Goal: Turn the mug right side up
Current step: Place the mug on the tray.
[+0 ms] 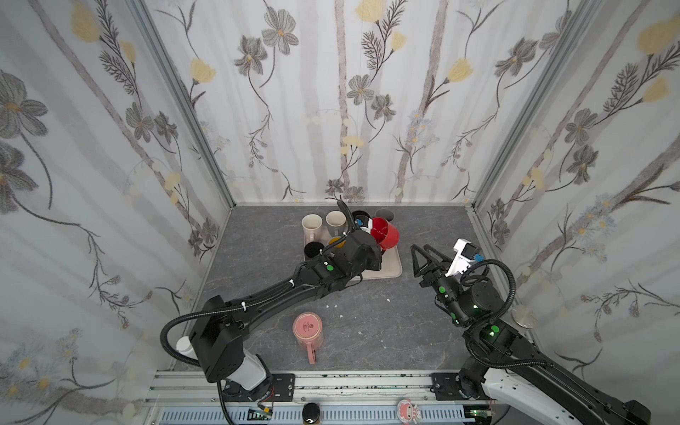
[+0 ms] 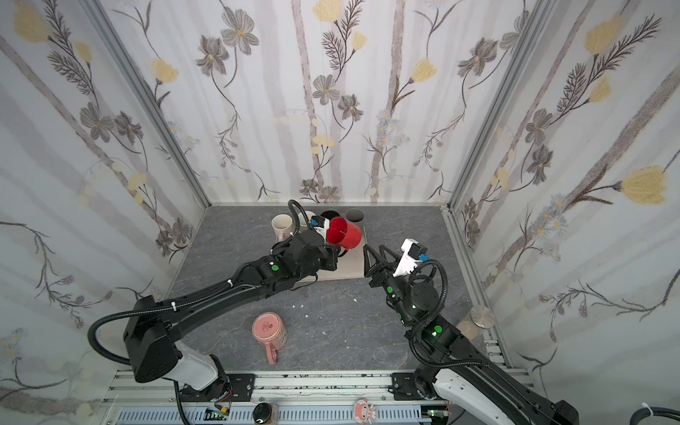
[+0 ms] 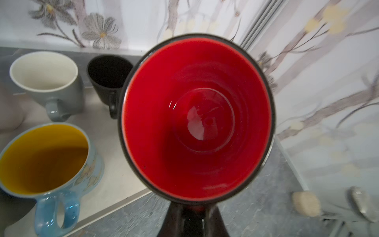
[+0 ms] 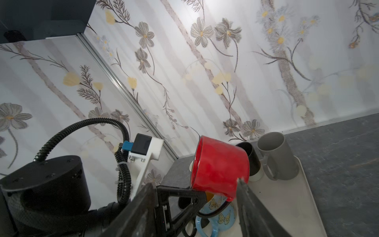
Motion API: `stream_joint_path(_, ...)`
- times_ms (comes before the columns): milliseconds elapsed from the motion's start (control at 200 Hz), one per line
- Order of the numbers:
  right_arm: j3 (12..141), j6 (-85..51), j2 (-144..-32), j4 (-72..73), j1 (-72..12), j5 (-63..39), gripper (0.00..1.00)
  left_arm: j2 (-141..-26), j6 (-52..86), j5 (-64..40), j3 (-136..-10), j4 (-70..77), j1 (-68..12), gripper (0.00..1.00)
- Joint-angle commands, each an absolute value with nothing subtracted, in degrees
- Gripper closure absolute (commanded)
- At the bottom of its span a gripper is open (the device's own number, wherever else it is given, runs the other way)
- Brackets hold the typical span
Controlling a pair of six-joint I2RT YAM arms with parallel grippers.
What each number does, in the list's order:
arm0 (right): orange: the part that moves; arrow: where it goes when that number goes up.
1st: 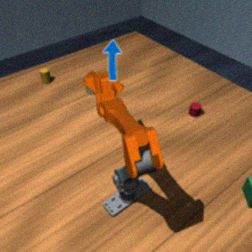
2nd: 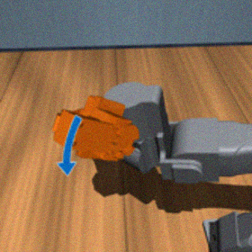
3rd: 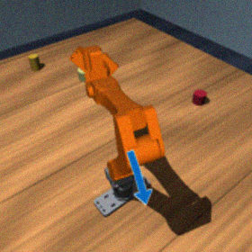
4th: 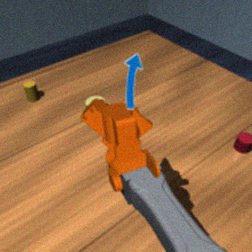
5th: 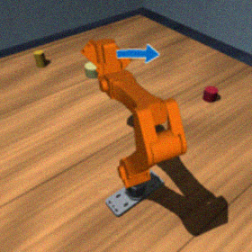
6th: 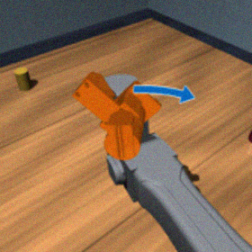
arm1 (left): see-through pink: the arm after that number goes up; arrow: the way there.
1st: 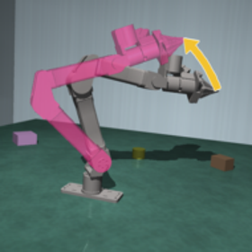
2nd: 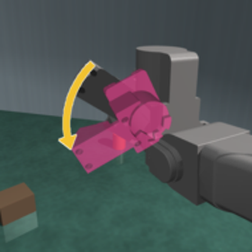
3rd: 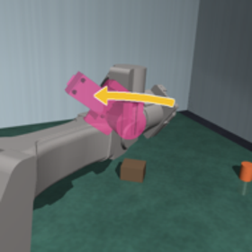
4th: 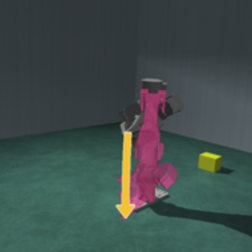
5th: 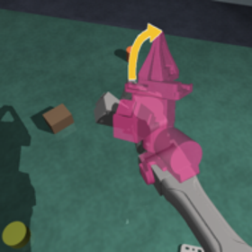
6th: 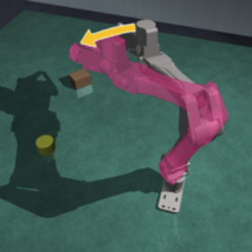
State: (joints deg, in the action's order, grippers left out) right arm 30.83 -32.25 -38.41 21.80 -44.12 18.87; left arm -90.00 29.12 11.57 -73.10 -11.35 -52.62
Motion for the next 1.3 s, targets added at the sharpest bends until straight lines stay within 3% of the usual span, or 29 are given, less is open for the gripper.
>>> stream_joint_path(0,30.2,-31.4,-37.0,18.9,-43.9,23.2,0.36,-93.9,29.5,19.2,-75.7,-15.1,-52.7,1.00)
stream_joint_path(420,29.4,-31.1,-33.2,16.1,-43.6,25.7,0.35,-104.2,29.1,22.4,-76.2,-15.6,-50.8,1.00)
stream_joint_path(1164,29.3,-31.2,-31.9,15.2,-42.6,26.8,0.31,-110.9,28.8,22.5,-77.4,-16.9,-51.0,1.00)
stream_joint_path(1294,29.4,-31.3,-31.9,14.9,-42.6,26.9,0.28,-110.0,29.1,22.4,-76.3,-16.4,-51.0,0.81)
